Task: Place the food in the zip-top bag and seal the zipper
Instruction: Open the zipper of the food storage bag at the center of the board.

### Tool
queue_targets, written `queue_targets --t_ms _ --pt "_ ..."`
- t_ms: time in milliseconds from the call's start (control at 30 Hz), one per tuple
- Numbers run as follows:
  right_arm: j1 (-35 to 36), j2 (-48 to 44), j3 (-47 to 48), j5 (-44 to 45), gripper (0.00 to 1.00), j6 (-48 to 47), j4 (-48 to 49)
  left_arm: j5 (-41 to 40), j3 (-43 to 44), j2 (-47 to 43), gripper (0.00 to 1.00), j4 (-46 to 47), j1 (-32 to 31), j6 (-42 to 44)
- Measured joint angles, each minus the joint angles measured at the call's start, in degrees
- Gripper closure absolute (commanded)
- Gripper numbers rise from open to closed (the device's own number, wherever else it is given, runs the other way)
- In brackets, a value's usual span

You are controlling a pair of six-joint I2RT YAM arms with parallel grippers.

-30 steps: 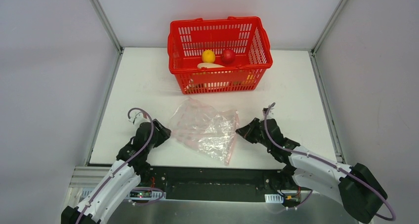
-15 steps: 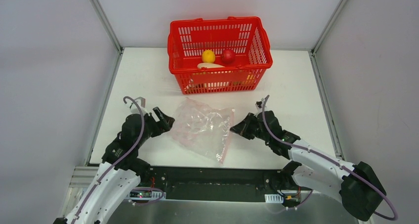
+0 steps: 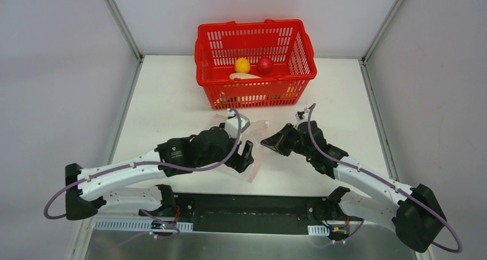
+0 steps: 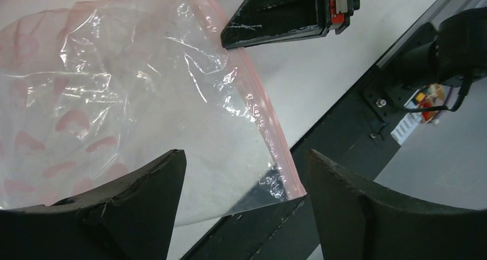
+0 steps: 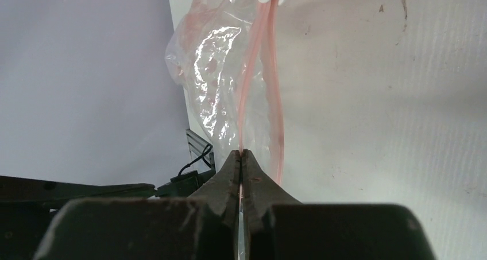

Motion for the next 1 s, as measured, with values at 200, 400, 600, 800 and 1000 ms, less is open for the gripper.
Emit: queue_targets --t_ms 200,400,600,800,1000 --pt "0.0 0.0 0.3 -0.3 1.0 2.4 -0.1 -6.3 5.4 8.5 0.24 -1.5 -5.9 3.5" --pt "0.0 0.0 1.4 -0.7 1.0 4.5 -0.5 -10.9 10.5 14.1 0.34 -2.8 -8.8 5.1" --pt "0.0 0.2 2.5 -2.2 1.0 6.9 -0.1 -14.0 12.0 18.0 0.38 -4.7 -9.9 5.4" --pt "0.0 0.2 2.5 -3.1 1.0 9.0 0.2 -18.2 12.2 20.0 0.47 -7.0 -11.0 5.3" --pt "0.0 0.2 2.5 -3.6 1.0 10.5 0.8 -22.8 15.1 23.0 0.52 -9.7 -12.1 5.4"
